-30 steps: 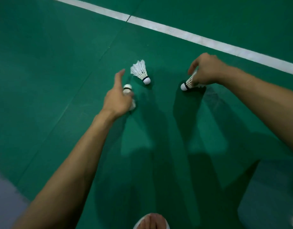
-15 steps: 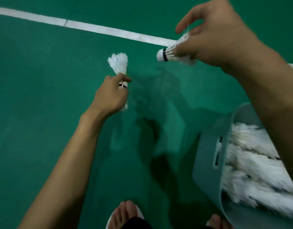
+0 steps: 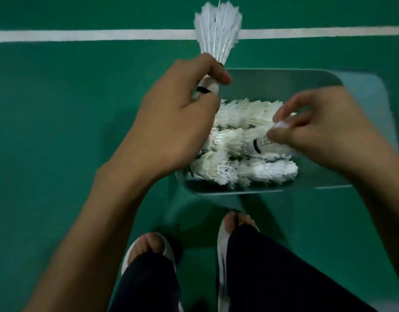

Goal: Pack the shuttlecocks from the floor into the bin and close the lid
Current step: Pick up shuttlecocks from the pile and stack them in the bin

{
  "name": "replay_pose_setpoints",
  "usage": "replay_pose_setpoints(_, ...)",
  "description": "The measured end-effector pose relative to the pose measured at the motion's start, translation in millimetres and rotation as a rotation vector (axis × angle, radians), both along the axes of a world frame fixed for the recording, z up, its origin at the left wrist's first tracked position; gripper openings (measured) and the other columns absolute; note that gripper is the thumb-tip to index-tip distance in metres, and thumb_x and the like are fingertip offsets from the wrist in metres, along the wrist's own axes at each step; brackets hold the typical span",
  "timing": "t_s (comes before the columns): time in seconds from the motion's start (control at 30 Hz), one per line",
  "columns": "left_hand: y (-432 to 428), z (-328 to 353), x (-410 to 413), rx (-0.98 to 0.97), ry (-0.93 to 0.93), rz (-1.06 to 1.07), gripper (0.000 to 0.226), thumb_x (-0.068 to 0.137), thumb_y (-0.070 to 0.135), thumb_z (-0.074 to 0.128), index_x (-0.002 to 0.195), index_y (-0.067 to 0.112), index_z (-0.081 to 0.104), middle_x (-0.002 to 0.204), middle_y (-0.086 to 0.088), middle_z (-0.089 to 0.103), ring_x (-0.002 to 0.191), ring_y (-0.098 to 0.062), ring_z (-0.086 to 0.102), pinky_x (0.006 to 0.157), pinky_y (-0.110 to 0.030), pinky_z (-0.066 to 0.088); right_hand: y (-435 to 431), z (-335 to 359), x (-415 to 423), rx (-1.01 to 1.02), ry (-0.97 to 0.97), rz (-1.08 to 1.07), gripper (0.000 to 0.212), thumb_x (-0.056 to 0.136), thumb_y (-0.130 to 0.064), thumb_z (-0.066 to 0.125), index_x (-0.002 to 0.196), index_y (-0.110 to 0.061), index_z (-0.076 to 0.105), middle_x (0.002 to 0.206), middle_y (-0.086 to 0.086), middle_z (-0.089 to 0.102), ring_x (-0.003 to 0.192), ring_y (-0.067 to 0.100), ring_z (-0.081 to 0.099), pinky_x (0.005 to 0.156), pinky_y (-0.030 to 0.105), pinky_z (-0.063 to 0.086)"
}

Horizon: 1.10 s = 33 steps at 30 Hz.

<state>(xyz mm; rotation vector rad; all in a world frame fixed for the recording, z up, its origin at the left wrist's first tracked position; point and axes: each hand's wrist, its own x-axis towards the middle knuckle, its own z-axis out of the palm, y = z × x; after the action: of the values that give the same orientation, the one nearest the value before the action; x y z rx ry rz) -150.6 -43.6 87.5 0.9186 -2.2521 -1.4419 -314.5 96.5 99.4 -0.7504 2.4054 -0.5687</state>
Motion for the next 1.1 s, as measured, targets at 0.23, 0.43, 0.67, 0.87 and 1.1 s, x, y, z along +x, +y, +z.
replay_pose_setpoints(0.23,32,-11,-27,0.013,-0.083,0.012,0.024,0.093,0.019,0.050,0.104,0.031,0.067,0.092,0.003,0.063,0.059,-0.014,0.054,0.065,-0.038,0.047,9,-63,21,0.104,-0.168,0.085,0.016,0.077,-0.015,0.080,0.085,-0.020,0.067,0.077,0.002,0.073,0.053,0.012,0.063,0.047,0.021,0.044)
replay_pose_setpoints(0.43,31,-27,-27,0.061,-0.129,0.056,0.027,0.090,0.022,0.048,0.104,0.035,0.067,0.106,0.002,0.064,0.062,-0.002,0.045,0.064,-0.031,0.034,-28,-86,28,0.103,-0.233,0.136,0.018,0.080,-0.004,0.070,0.081,-0.019,0.059,0.077,0.003,0.063,0.065,0.019,0.058,0.051,0.025,0.038)
replay_pose_setpoints(0.67,35,-30,-31,0.093,-0.124,0.062,0.030,0.089,0.020,0.048,0.104,0.035,0.068,0.104,0.002,0.064,0.062,-0.004,0.046,0.060,-0.030,0.033,-41,-79,22,0.022,-0.422,0.131,0.019,0.085,0.004,0.064,0.102,-0.003,0.064,0.065,0.007,0.061,0.061,0.025,0.063,0.055,0.034,0.053)
replay_pose_setpoints(0.87,40,-26,-36,0.138,-0.105,0.023,0.029,0.092,0.015,0.052,0.104,0.034,0.070,0.094,0.011,0.063,0.063,-0.012,0.056,0.063,-0.031,0.046,-2,-34,-20,-0.042,-0.404,0.116,0.011,0.084,-0.006,0.080,0.091,-0.013,0.077,0.082,0.010,0.079,0.083,0.033,0.077,0.085,0.052,0.062)
replay_pose_setpoints(1.1,58,-27,-43,0.243,-0.120,-0.240,0.031,0.085,0.010,0.055,0.101,0.029,0.074,0.115,-0.003,0.067,0.105,-0.020,0.063,0.096,-0.046,0.052,22,-19,-58,-0.251,-0.175,0.082,0.057,0.079,-0.023,0.087,0.130,-0.019,0.063,0.121,0.002,0.066,0.101,0.018,0.069,0.088,0.044,0.060)
